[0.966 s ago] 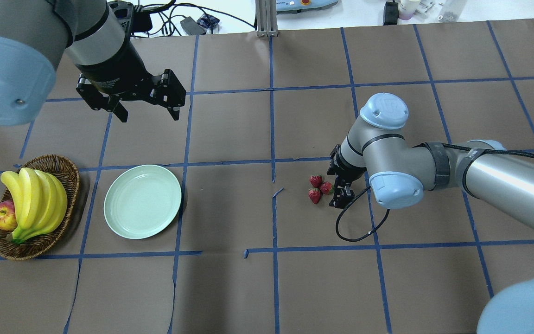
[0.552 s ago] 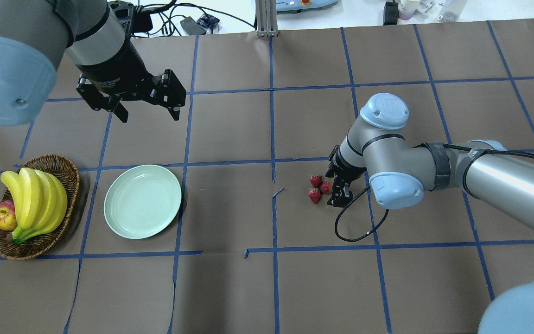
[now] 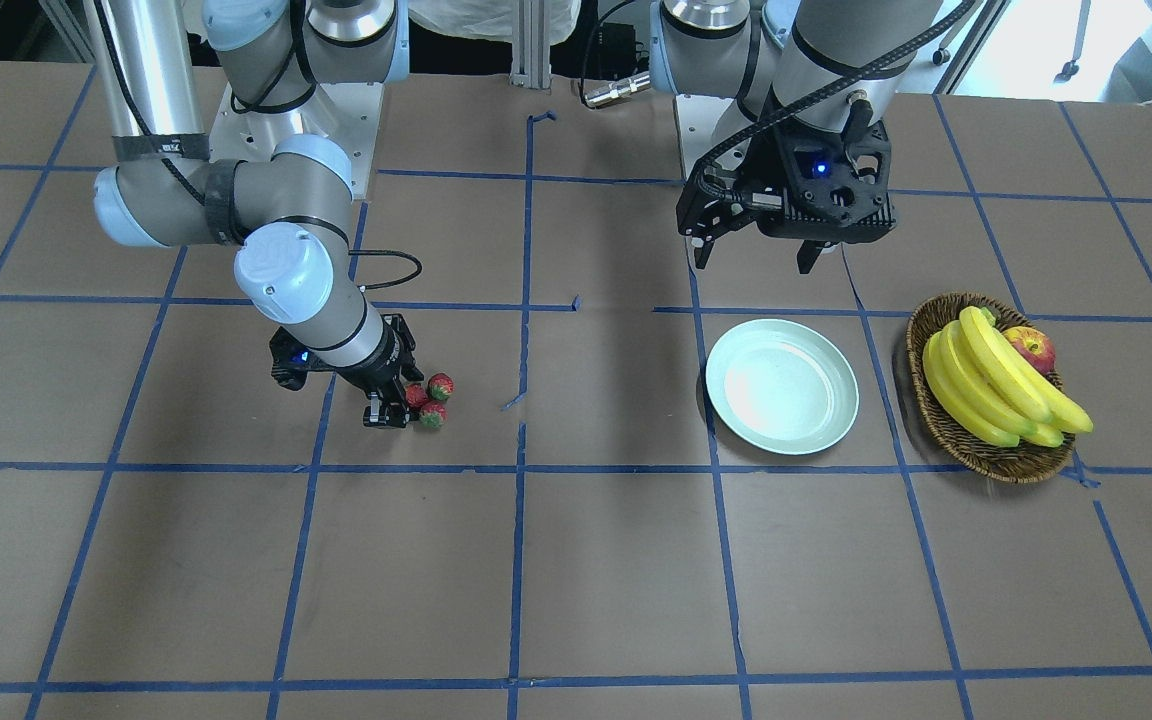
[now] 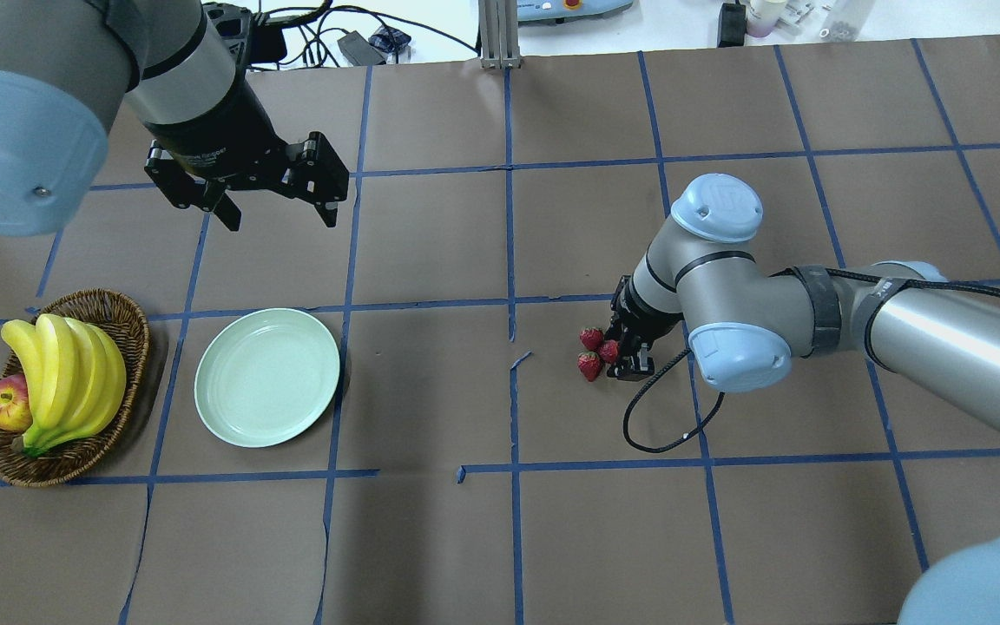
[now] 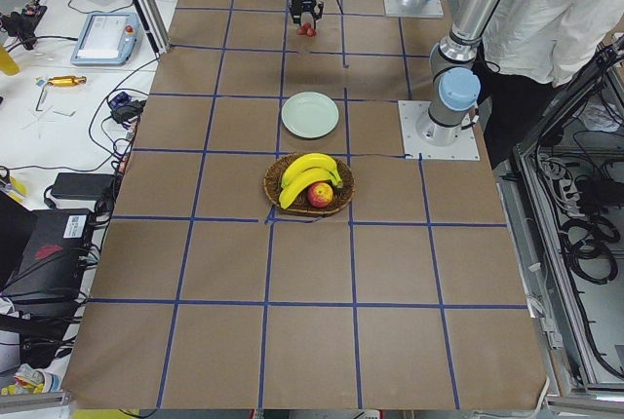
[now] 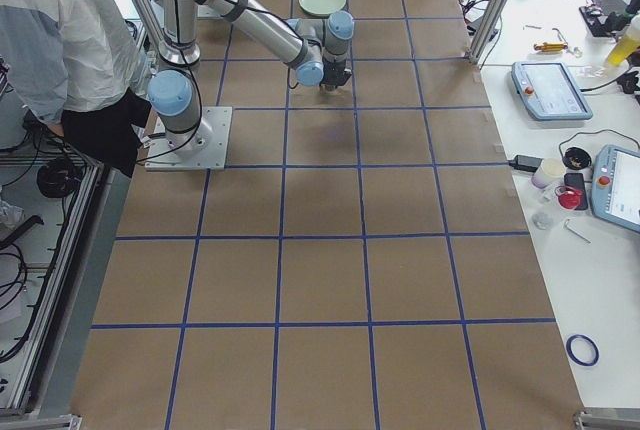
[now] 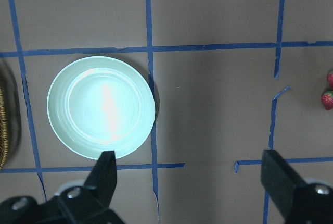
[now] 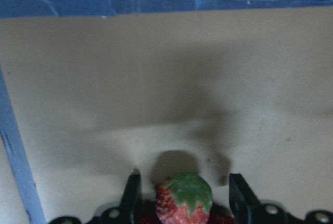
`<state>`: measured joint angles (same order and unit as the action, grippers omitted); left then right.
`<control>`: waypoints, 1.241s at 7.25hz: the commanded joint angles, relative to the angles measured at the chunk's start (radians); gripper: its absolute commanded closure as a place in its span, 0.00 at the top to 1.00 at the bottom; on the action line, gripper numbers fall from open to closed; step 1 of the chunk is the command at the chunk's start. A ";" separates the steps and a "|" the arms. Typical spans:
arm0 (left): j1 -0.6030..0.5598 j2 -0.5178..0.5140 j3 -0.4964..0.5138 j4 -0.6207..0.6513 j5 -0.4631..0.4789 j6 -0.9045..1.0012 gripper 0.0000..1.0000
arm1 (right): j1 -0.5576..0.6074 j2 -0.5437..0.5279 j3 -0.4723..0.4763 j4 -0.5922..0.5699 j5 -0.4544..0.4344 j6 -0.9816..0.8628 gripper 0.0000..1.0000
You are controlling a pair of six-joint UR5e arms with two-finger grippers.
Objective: Collect all strawberries into plate
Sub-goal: 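Close the right gripper on one red strawberry, then carry the strawberry toward the plate and release it on the table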
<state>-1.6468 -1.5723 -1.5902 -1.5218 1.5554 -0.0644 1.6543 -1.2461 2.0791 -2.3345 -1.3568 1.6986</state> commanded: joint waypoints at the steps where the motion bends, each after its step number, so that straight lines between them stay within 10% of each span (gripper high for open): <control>1: -0.001 0.002 -0.008 0.011 0.000 0.002 1.00 | -0.001 -0.030 -0.019 0.000 -0.042 -0.016 0.00; 5: 0.001 0.002 -0.008 0.012 0.000 0.000 1.00 | 0.164 -0.039 -0.240 0.242 -0.079 -0.002 0.00; 9: 0.004 0.005 -0.013 0.014 0.000 0.003 1.00 | 0.404 0.104 -0.237 0.003 0.062 0.101 0.00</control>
<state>-1.6453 -1.5686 -1.6024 -1.5081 1.5554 -0.0621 2.0149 -1.1965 1.8431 -2.2489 -1.3037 1.7829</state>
